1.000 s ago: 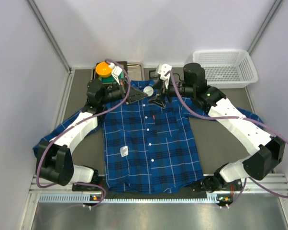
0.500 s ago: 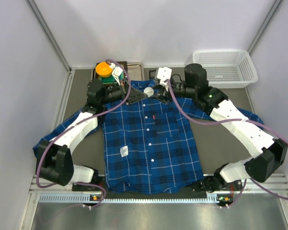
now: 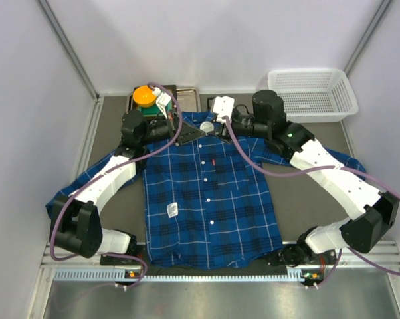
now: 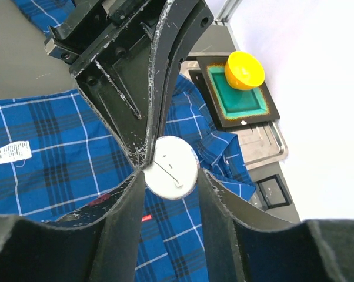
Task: Pin the brooch onto the clothing
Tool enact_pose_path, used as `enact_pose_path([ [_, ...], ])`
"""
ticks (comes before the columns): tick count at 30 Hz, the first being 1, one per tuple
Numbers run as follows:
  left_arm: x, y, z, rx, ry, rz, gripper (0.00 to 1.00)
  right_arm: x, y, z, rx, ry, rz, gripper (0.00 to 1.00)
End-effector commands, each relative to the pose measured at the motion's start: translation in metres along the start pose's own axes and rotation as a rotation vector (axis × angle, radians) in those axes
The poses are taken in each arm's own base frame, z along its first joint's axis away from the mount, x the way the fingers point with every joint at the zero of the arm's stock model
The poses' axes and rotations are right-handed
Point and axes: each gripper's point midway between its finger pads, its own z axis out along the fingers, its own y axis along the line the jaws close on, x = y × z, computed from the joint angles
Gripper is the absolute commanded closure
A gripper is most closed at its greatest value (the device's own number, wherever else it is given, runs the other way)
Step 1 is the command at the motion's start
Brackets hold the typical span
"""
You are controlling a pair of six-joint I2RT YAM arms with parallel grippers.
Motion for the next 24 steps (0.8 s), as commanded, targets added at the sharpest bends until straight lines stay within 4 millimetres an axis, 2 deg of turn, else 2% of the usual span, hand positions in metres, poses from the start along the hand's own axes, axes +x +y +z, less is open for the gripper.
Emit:
enact_pose_path([
  [1,-0.0091,-0.0202,0.0008,0.053,-0.012,0.079,1.0,-0.0276,-0.0051,0.0001,0.02,-0.048,-0.068,0.56],
  [2,-0.0091,-0.0202,0.0008,0.053,-0.012,0.079,1.0,-0.0275,-0.0055,0.0011,0.022,-0.047,-0.071,0.54],
  [10,-0.0079,-0.0199,0.0008,0.057,-0.007,0.078,1.0,-0.0268,-0.0104,0.0007,0.038,-0.038,-0.094,0.55],
  [19,-0.0075,-0.0215,0.0004,0.064,-0.005,0.082,1.0,-0.026,-0.0128,0.001,0.046,-0.03,-0.114,0.73],
  [24,-0.0054,-0.0183,-0.0001,0.055,-0.003,0.079,1.0,-0.0264,-0.0126,-0.0004,0.05,-0.029,-0.107,0.79],
])
